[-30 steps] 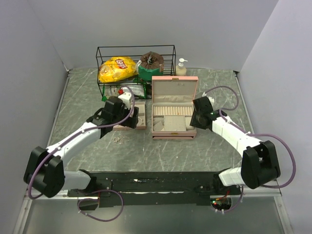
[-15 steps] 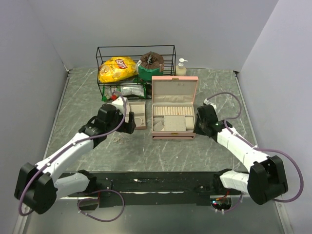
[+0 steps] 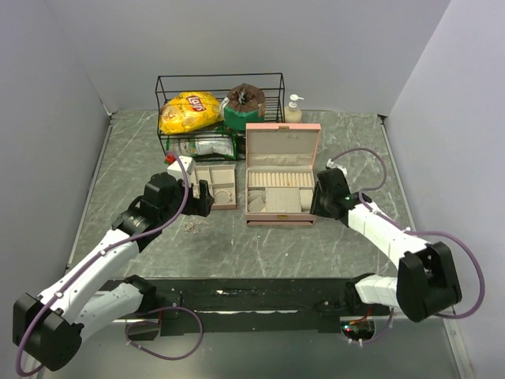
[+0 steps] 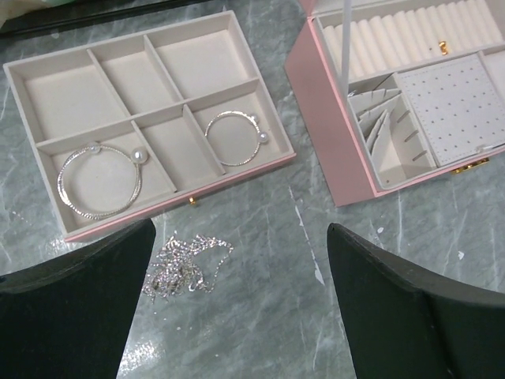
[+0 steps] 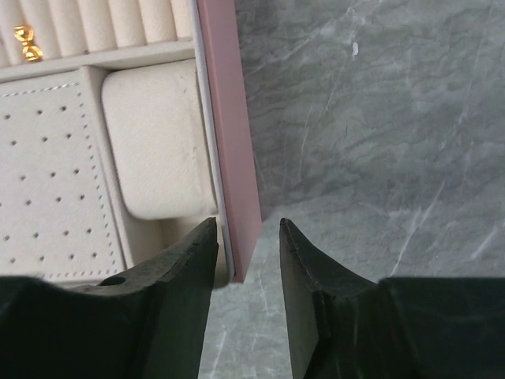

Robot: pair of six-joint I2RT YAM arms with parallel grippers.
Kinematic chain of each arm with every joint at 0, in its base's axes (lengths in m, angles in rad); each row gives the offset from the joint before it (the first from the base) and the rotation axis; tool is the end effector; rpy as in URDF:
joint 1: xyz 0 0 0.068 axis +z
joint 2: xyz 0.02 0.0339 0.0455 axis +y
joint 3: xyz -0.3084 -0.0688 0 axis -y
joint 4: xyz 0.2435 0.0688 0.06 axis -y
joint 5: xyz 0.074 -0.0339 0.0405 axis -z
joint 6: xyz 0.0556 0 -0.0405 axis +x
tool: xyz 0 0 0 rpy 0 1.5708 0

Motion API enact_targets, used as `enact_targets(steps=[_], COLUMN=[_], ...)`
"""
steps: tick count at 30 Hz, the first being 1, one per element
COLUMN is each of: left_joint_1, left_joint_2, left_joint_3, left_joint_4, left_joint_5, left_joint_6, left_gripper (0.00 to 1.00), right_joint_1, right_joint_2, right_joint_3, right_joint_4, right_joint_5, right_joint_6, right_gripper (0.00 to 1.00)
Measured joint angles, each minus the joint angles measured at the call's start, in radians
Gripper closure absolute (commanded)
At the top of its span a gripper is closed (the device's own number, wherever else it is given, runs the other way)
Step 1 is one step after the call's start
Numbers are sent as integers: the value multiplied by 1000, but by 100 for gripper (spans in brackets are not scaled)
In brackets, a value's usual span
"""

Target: Organize the mixed jewelry

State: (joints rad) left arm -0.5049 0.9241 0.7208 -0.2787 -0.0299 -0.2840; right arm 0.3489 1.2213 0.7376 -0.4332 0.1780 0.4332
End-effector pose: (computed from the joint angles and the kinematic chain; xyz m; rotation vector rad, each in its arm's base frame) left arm 0.1755 -0.0951 0.3092 0.2110 2.0734 -0.4561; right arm 0.2253 0.0715 0.2410 0.1787 2.4644 0.1155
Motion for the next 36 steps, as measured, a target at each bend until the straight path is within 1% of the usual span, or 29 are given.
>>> enact_targets(steps=[1, 3, 4, 6, 7, 9, 10, 11, 12, 23, 31, 33, 36], left_joint_1=[-1, -1, -2, -2, -3, -3, -3, -3, -3, -3, -3, -3, -3], left_joint_2=[3, 3, 3, 3, 3, 3, 3, 4, 5, 12, 45, 55, 75], left_joint_3=[0, 0, 0, 0, 0, 0, 0, 0, 0, 1, 3, 5, 13], left_joint_4=[-4, -14, -18, -23, -25, -27, -28, -29, -32, -45, -49, -51, -72], left_joint_5=[-6, -17, -22, -28, -32, -43, -48, -52, -57, -100, -100, -101, -124], left_joint_6=[0, 1, 1, 1, 2, 2, 2, 4, 6, 10, 13, 11, 4], left_gripper=[4, 4, 4, 4, 4, 4, 4, 4, 4, 4, 4, 4, 4], right_joint_1=[-1, -3, -3, -3, -2, -3, -3, -4, -5, 8, 47, 52, 58], right_joint_2=[19, 47, 55, 62, 62, 59, 54, 47, 39, -64, -116, -119, -103], right_joint_3=[3, 8, 13, 16, 16, 14, 11, 5, -2, -38, -64, -67, -61], right_joint_4=[8, 20, 20, 22, 27, 29, 30, 32, 38, -89, -121, -117, -114], right_joint_5=[0, -5, -11, -25, -37, -41, -45, -49, -53, -93, -122, -134, -133], right_joint_6=[0, 0, 2, 0, 5, -2, -5, -12, -19, -87, -115, -126, -142], right_gripper=[57, 65, 73, 80, 86, 90, 96, 99, 100, 100, 100, 99, 92])
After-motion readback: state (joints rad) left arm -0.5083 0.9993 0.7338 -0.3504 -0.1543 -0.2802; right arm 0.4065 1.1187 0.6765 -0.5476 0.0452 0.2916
